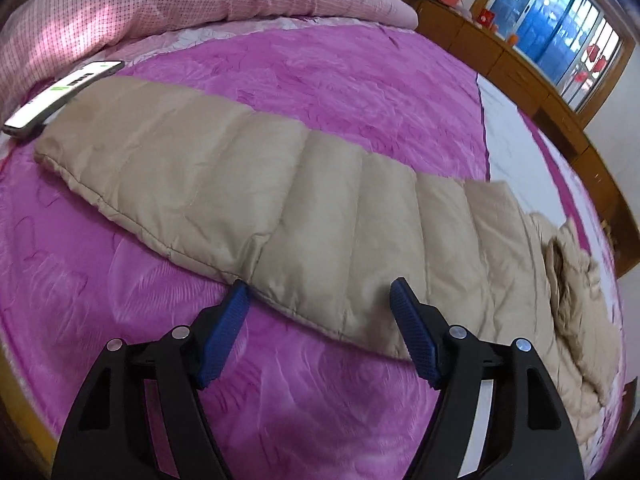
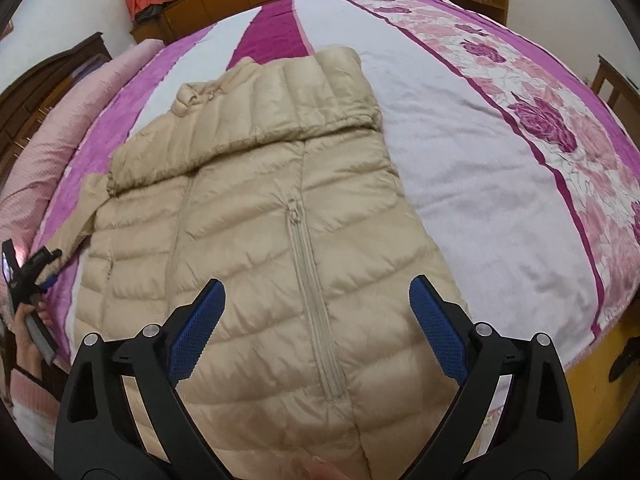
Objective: Fold large clothes
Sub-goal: 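Lift the sleeve with the left gripper and fold it across the jacket body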
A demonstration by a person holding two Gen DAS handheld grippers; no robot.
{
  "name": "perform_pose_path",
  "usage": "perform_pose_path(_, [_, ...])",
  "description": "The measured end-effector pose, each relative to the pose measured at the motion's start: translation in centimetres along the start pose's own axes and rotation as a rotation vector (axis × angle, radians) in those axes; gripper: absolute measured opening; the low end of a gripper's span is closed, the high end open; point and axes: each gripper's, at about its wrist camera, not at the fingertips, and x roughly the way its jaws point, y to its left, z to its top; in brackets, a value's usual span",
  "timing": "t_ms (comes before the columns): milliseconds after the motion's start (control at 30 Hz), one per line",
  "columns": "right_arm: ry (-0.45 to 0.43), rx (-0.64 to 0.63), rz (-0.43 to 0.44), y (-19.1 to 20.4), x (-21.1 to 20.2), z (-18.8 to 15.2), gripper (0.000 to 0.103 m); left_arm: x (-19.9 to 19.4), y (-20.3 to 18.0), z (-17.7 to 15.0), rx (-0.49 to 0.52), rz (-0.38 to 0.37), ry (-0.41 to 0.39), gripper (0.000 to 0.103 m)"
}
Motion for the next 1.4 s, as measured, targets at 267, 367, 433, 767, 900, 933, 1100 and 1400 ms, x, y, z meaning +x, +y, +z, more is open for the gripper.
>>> perform_pose_path(267, [0.032, 0.018, -0.024, 0.0, 1.3, -1.2, 0.093, 1.3, 0.8, 1.2, -0.015, -0.038, -0.033, 0.071])
perform_pose_path(367, [0.026, 0.012, -0.037, 0.2, 1.4, -1.5, 0.093, 1.6, 0.6, 1.6, -0.007, -0.026, -0.036, 0.069])
perform_pose_path(433, [0.024, 0.009, -0.038, 0.3, 1.4, -1.5, 0.093, 1.9, 0.3, 1.6, 0.021, 0.027, -0.049, 0.051])
perform_pose_path(767, [-0.001, 0.008, -0.03, 0.2, 0.7, -1.3, 0.093, -2.4, -1.2, 1.3, 0.128, -0.004, -0.154, 0.008])
perform_pose_path(900, [-0.014, 0.007, -0.021, 0.2, 0.3, -1.0, 0.093, -6.5, -2.8, 1.5, 0.189, -0.026, -0.241, 0.007])
perform_pose_path(933, [-0.017, 0.007, -0.017, 0.2, 0.2, -0.9, 0.093, -7.5, -3.4, 1.7, 0.205, -0.038, -0.259, 0.007])
perform_pose_path(1100, [-0.033, 0.012, -0.005, 0.1, -0.2, -0.6, 0.093, -11.7, -6.7, 2.2, 0.261, -0.139, -0.302, 0.007])
perform_pose_path(1400, [-0.056, 0.018, 0.009, -0.4, -1.1, -0.3, 0.093, -15.5, -13.8, 0.9, 0.351, -0.347, -0.319, 0.007])
